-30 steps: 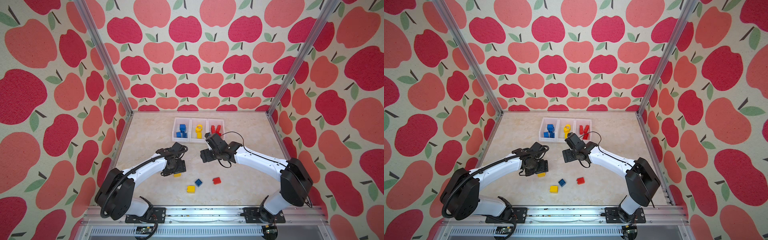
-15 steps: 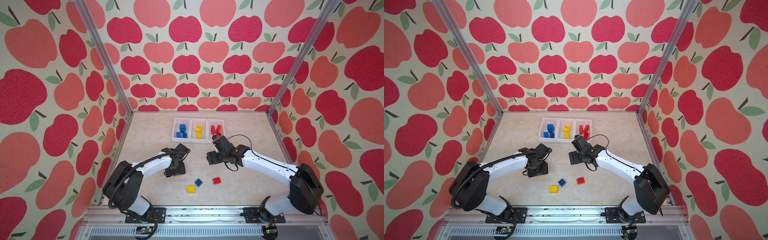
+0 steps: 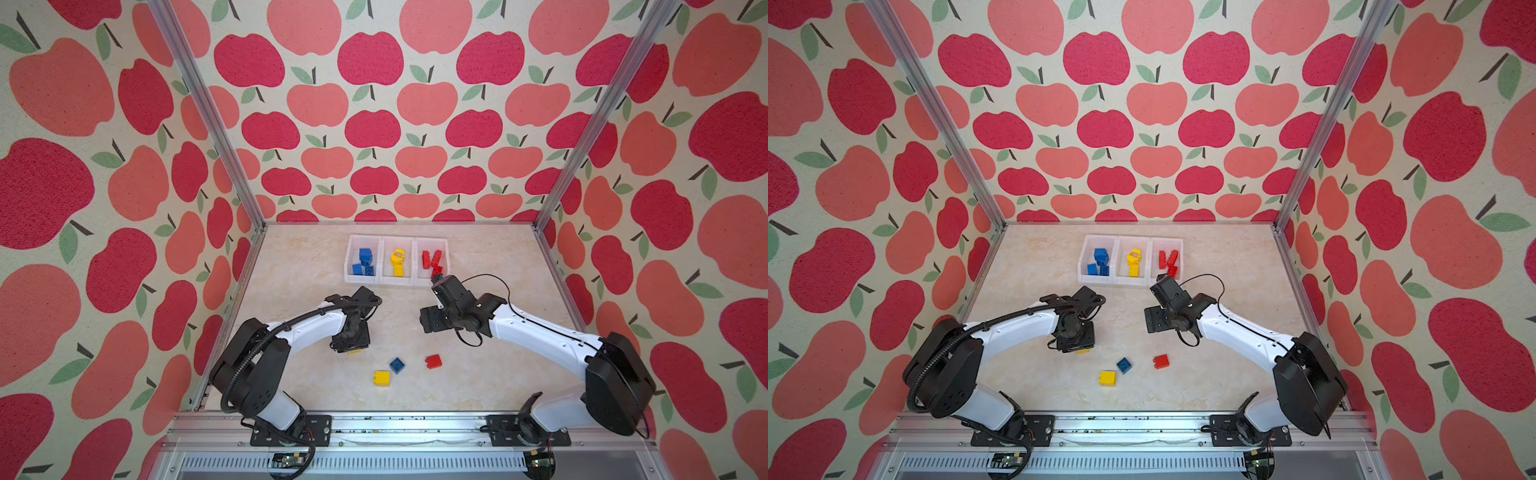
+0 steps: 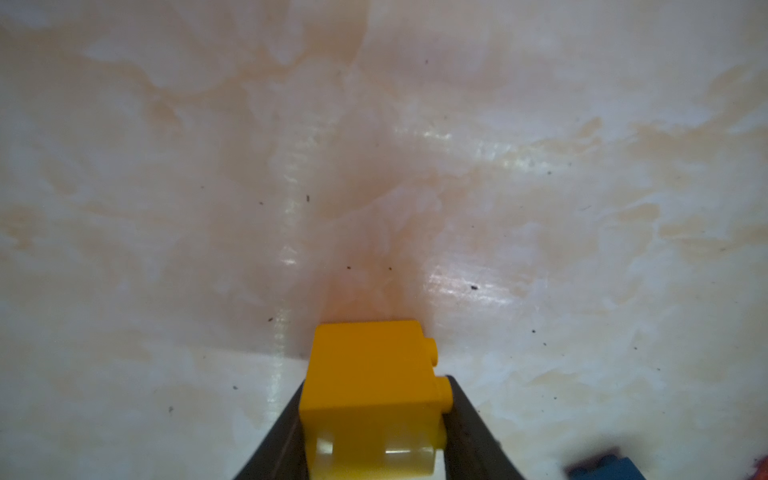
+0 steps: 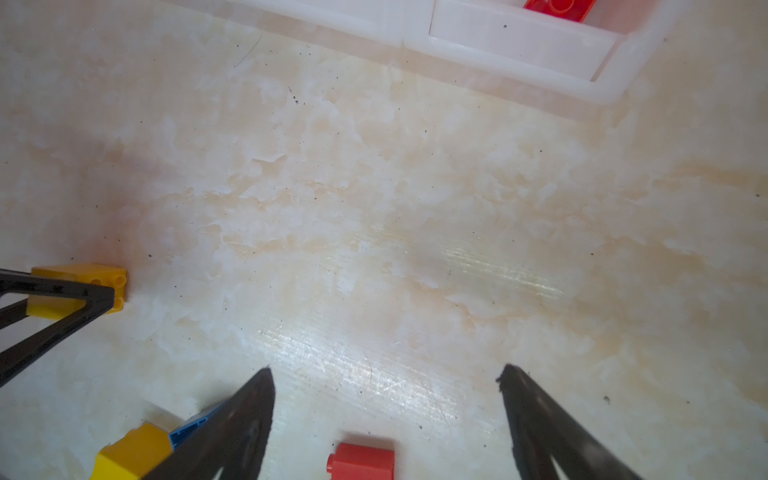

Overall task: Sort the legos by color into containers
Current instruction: 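Close the left gripper on the yellow square brick and lift it, then carry the yellow brick with the left gripper over the middle compartment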

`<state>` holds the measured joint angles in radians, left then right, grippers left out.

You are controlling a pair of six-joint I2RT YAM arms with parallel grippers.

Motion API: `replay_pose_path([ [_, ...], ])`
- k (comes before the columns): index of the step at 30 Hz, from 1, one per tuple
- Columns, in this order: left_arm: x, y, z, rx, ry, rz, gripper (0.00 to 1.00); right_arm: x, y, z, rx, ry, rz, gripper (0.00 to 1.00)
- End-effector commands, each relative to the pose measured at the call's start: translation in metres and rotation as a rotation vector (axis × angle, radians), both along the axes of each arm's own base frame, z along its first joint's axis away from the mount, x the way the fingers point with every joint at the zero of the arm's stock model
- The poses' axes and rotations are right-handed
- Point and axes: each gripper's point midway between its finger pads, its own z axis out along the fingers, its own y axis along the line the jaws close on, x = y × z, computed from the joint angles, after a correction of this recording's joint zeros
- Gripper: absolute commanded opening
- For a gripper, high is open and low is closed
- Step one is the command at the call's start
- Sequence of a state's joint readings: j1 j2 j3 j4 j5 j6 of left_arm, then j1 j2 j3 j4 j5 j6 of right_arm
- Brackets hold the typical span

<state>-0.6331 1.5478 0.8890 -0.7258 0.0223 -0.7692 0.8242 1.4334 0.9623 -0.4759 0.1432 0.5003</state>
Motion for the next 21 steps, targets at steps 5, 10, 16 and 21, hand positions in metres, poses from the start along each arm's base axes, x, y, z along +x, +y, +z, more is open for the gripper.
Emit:
replay_pose_path([
  [5,0.003,-0.001,0.006,0.013,-0.009,-0.006,0.38,-0.006,-0.008,-0.003,0.012,0.023,-0.031,0.88],
  [10,0.011,-0.007,0.018,-0.009,-0.063,-0.019,0.37,-0.01,-0.013,-0.006,0.011,0.03,-0.045,0.88],
  [16,0.036,-0.019,0.048,-0.038,-0.195,-0.065,0.37,-0.016,-0.022,-0.01,0.005,0.039,-0.067,0.88],
  [21,0.063,-0.034,0.073,-0.056,-0.294,-0.116,0.37,-0.018,-0.026,-0.01,0.009,0.044,-0.083,0.88],
])
